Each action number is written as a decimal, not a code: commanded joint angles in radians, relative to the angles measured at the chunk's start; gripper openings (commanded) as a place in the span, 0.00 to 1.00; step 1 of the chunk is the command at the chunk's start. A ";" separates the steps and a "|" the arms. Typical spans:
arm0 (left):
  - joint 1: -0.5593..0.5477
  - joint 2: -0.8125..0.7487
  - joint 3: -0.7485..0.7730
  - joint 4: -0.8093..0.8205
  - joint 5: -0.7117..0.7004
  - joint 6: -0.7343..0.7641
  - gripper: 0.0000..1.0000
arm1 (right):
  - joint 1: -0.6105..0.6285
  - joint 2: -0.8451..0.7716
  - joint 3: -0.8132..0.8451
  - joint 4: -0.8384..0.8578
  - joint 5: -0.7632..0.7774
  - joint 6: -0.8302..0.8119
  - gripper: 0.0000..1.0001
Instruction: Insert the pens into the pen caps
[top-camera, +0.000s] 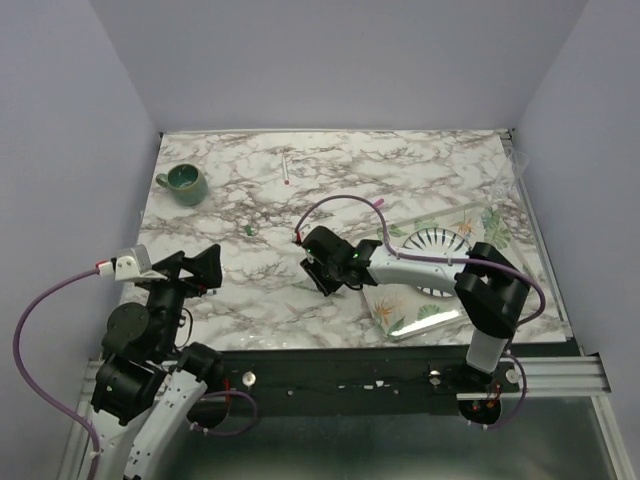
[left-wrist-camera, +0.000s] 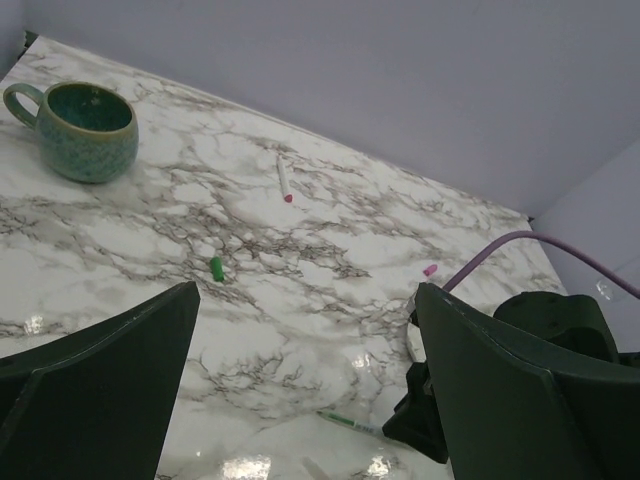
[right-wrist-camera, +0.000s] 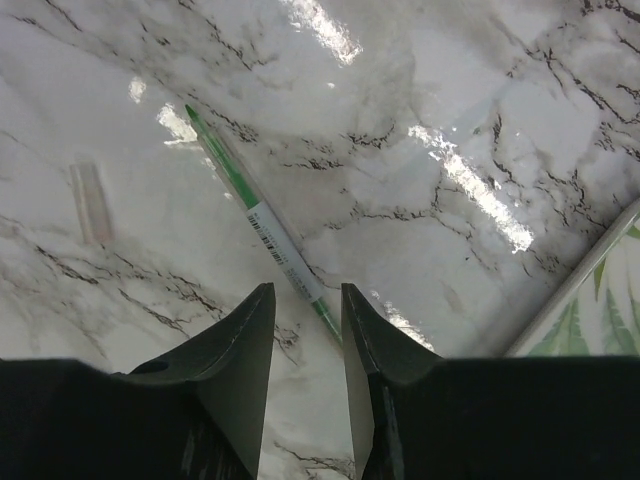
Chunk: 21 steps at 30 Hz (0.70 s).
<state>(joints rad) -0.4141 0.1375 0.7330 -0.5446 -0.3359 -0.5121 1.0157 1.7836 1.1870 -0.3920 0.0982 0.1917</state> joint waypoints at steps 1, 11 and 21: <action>0.001 -0.039 -0.021 -0.029 -0.045 -0.020 0.99 | 0.021 0.025 -0.001 0.019 0.049 -0.064 0.41; 0.001 -0.015 -0.024 -0.026 -0.020 -0.008 0.99 | 0.027 0.062 -0.081 0.071 0.077 -0.044 0.40; 0.001 0.023 -0.027 -0.014 0.026 -0.009 0.97 | 0.029 0.069 -0.136 0.090 0.127 0.032 0.11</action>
<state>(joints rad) -0.4141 0.1318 0.7166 -0.5705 -0.3466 -0.5220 1.0363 1.8164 1.0866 -0.2810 0.1455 0.1768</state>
